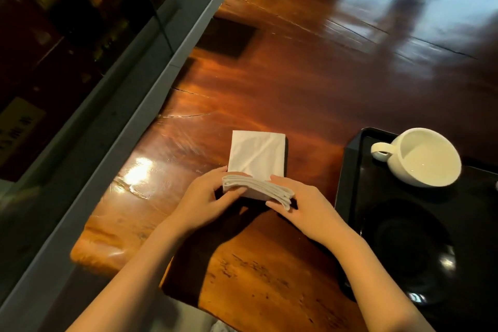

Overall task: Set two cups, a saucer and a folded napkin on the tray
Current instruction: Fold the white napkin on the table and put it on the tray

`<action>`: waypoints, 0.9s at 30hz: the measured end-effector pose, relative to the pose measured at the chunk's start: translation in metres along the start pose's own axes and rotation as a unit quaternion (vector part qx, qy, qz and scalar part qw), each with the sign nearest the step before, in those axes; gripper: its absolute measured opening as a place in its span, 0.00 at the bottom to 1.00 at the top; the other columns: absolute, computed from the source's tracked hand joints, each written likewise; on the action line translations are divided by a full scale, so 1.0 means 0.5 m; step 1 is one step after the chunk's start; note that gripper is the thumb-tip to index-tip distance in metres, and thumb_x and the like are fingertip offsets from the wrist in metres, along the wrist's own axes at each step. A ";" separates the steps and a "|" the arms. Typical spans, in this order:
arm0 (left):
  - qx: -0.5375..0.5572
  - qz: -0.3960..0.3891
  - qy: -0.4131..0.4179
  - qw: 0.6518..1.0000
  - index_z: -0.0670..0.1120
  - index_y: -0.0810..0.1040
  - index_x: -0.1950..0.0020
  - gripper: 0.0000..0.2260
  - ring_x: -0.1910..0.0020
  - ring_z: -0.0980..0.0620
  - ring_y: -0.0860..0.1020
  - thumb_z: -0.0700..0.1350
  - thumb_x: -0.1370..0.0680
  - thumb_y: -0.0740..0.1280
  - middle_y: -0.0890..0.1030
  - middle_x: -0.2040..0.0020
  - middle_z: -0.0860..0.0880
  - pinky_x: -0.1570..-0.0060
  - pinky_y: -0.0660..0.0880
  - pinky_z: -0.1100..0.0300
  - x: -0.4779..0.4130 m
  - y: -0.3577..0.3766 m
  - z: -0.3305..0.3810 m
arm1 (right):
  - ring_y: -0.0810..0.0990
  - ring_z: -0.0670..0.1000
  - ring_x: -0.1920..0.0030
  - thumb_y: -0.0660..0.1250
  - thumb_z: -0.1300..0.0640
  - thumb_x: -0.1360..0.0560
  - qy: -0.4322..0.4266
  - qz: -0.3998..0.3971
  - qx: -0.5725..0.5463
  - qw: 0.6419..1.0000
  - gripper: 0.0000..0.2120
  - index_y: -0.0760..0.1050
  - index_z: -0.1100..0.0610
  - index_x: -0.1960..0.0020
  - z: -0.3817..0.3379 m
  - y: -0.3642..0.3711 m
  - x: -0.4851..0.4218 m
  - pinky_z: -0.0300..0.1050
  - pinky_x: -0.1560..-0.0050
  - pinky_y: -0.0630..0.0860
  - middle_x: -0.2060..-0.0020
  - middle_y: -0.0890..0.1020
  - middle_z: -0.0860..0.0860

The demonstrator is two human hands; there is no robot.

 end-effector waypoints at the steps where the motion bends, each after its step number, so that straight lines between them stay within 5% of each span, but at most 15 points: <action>1: -0.009 0.019 -0.018 1.000 0.55 0.80 0.44 0.17 0.45 0.59 0.78 0.59 0.26 0.59 0.80 0.49 0.64 0.43 0.75 0.57 -0.001 -0.002 -0.006 | 0.74 0.38 0.42 0.65 0.47 0.26 0.012 0.014 -0.030 0.999 0.22 0.69 0.46 0.32 0.002 -0.002 0.002 0.36 0.40 0.71 0.42 0.76 0.37; 4: -0.023 0.074 -0.069 0.995 0.47 0.81 0.59 0.23 0.57 0.49 0.78 0.63 0.27 0.54 0.82 0.60 0.48 0.55 0.75 0.53 -0.006 -0.008 -0.022 | 0.81 0.50 0.51 0.62 0.44 0.25 0.038 0.088 -0.080 0.992 0.15 0.77 0.48 0.41 0.005 -0.023 -0.002 0.50 0.51 0.78 0.51 0.84 0.46; 6: -0.016 0.108 -0.086 0.990 0.52 0.80 0.54 0.14 0.62 0.51 0.77 0.58 0.23 0.57 0.82 0.60 0.46 0.60 0.75 0.55 -0.020 -0.010 -0.019 | 0.81 0.54 0.56 0.59 0.42 0.24 0.055 0.141 -0.062 0.987 0.17 0.78 0.52 0.46 0.002 -0.036 -0.010 0.54 0.55 0.77 0.55 0.84 0.53; 9: -0.008 0.136 -0.103 0.985 0.48 0.76 0.40 0.13 0.60 0.62 0.76 0.50 0.19 0.58 0.80 0.54 0.55 0.61 0.74 0.64 -0.054 -0.013 -0.014 | 0.78 0.48 0.58 0.56 0.45 0.22 0.070 0.201 -0.029 0.977 0.18 0.76 0.57 0.50 0.001 -0.041 -0.028 0.48 0.60 0.77 0.57 0.82 0.51; 15: -0.063 0.200 -0.154 0.966 0.45 0.67 0.55 0.11 0.71 0.57 0.69 0.51 0.19 0.55 0.70 0.68 0.56 0.73 0.62 0.62 -0.083 -0.003 -0.014 | 0.79 0.45 0.57 0.54 0.46 0.21 0.140 0.284 -0.070 0.946 0.14 0.72 0.54 0.48 0.034 -0.026 -0.059 0.37 0.64 0.79 0.54 0.78 0.47; 20: -0.117 0.247 -0.197 0.942 0.45 0.64 0.56 0.11 0.69 0.46 0.71 0.51 0.19 0.54 0.69 0.70 0.52 0.70 0.62 0.56 -0.089 -0.007 -0.007 | 0.74 0.47 0.61 0.51 0.47 0.20 0.204 0.306 -0.008 0.930 0.17 0.71 0.57 0.46 0.030 -0.033 -0.073 0.43 0.61 0.75 0.58 0.77 0.51; 27: -0.208 0.207 -0.200 0.935 0.47 0.63 0.59 0.13 0.72 0.50 0.66 0.52 0.19 0.54 0.65 0.73 0.55 0.64 0.61 0.56 -0.113 -0.008 0.006 | 0.69 0.49 0.62 0.51 0.50 0.21 0.235 0.317 0.001 0.919 0.16 0.70 0.59 0.44 0.035 -0.032 -0.084 0.43 0.62 0.64 0.53 0.79 0.57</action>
Point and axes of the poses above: each hand's wrist, its own x-axis away from the middle knuckle, its own y-axis out of the palm, z = x × y, the point moved 8 cm from there along -x, towards the middle knuckle
